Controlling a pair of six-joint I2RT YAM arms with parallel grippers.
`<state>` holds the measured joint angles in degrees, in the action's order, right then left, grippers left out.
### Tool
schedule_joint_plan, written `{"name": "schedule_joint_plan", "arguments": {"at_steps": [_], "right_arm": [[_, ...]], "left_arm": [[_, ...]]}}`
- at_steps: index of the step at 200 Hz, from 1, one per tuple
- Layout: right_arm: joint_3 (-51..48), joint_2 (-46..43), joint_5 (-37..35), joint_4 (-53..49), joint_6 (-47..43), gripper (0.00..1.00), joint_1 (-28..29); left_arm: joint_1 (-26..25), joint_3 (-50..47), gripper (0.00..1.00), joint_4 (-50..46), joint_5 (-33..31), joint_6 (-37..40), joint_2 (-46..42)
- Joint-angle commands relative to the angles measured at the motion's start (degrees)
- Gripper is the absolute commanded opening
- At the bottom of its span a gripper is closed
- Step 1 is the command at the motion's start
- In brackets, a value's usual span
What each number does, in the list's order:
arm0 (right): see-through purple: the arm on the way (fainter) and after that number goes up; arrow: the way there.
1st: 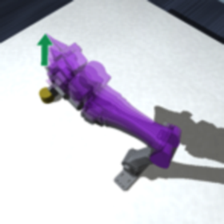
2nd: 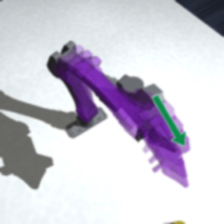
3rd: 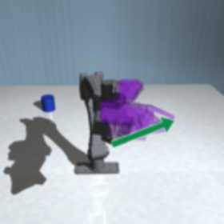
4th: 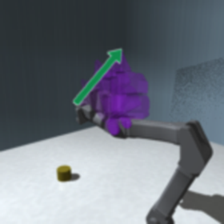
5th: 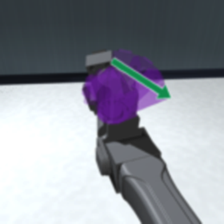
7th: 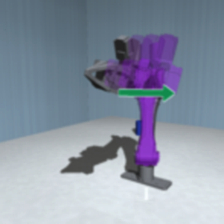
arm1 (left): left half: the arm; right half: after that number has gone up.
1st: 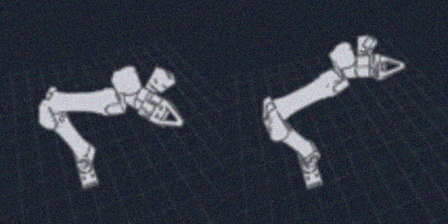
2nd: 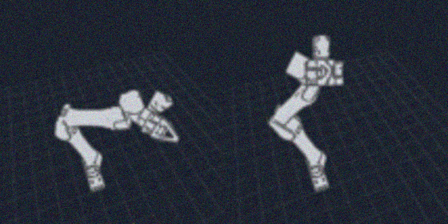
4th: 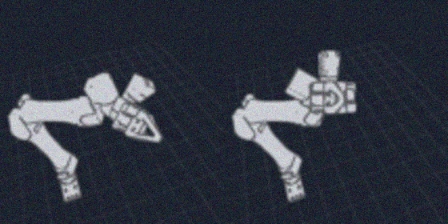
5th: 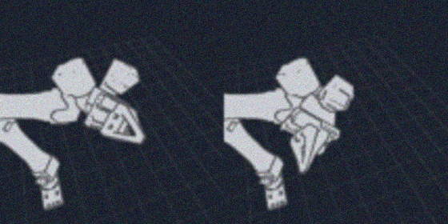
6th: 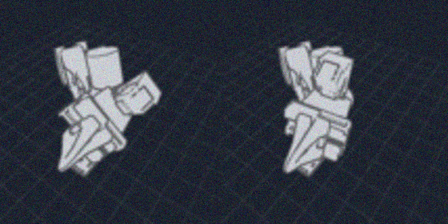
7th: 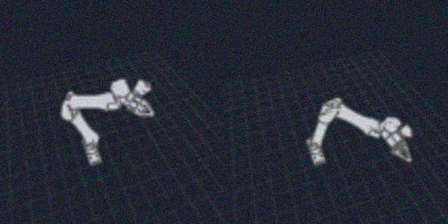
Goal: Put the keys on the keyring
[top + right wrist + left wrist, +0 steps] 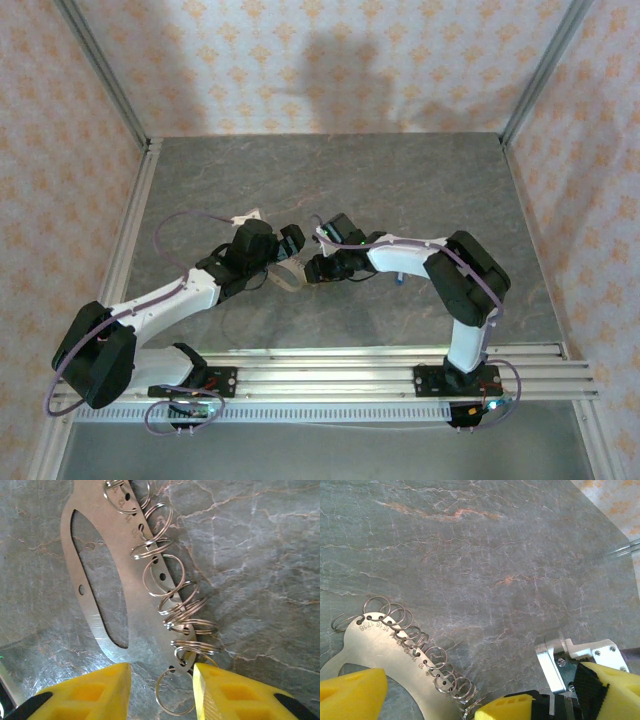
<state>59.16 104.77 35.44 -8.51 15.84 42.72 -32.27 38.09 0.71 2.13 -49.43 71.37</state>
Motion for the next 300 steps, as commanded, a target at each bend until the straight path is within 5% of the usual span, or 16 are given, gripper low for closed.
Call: {"name": "schedule_joint_plan", "arguments": {"at_steps": [1, 107, 195, 300], "right_arm": [[0.6, -0.6, 1.1, 0.7, -0.4, 0.36, 0.2], [-3.8, -7.1, -6.6, -3.9, -3.9, 0.49, 0.3], [-1.0, -7.7, -23.8, -10.6, -18.4, 0.49, 7.9], [-2.0, -5.5, -25.4, -6.5, -20.8, 0.44, 10.5]], "left_arm": [[-0.4, -0.5, 0.97, 1.1, -1.0, -0.4, 0.3], [0.2, 0.6, 0.98, -2.9, -2.5, -0.4, -0.4], [9.2, 3.5, 0.98, -8.6, 3.8, 1.7, -2.1], [10.7, 3.8, 0.98, -11.0, 4.8, 3.2, -4.3]]}}
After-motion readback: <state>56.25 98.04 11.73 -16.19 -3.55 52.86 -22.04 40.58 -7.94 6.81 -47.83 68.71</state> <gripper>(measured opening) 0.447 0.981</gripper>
